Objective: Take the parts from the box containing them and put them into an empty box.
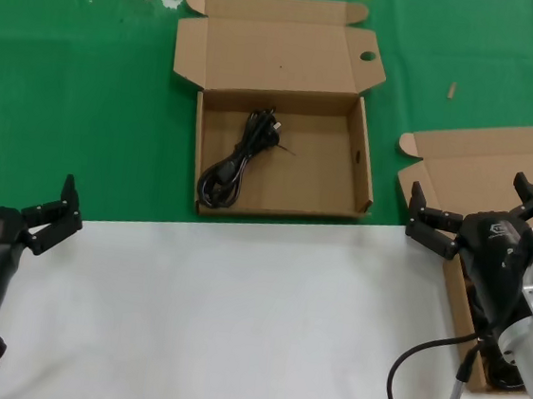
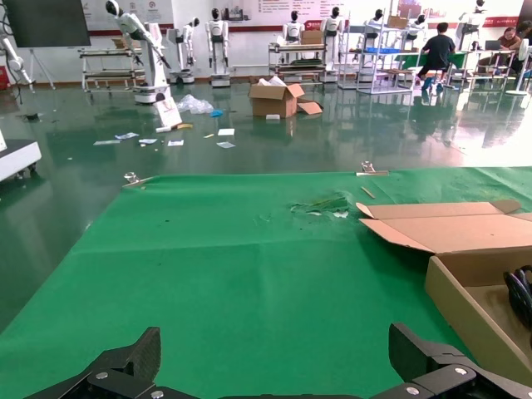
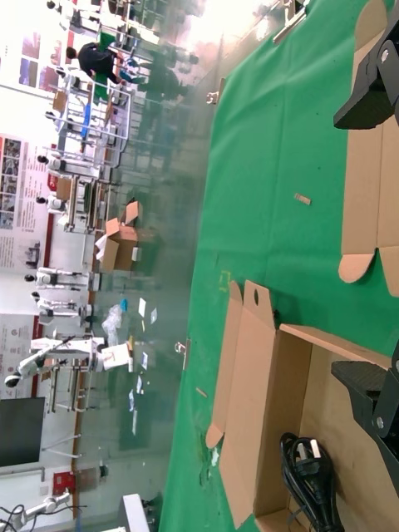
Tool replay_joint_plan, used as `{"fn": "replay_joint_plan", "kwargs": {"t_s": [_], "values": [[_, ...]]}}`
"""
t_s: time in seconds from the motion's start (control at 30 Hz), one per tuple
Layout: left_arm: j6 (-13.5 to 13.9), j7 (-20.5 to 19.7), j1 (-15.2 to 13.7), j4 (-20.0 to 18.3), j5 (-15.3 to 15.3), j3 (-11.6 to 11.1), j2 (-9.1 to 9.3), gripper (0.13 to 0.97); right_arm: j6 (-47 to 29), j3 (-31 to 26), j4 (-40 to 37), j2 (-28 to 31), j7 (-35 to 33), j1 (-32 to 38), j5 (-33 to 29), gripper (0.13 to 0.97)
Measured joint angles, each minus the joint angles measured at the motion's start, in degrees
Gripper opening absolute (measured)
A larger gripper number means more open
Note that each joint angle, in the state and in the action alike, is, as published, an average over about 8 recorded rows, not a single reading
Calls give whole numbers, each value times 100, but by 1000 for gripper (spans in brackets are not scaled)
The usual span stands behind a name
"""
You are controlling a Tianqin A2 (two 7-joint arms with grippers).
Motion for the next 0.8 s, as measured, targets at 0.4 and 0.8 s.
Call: {"fn": "replay_joint_plan", "kwargs": {"t_s": [0.4, 0.8], "values": [[0, 0, 0, 0, 0, 0, 0, 966, 0, 0, 0, 0, 0, 0, 0, 966], [0, 0, 0, 0, 0, 0, 0, 966, 0, 0, 0, 0, 0, 0, 0, 966]]}}
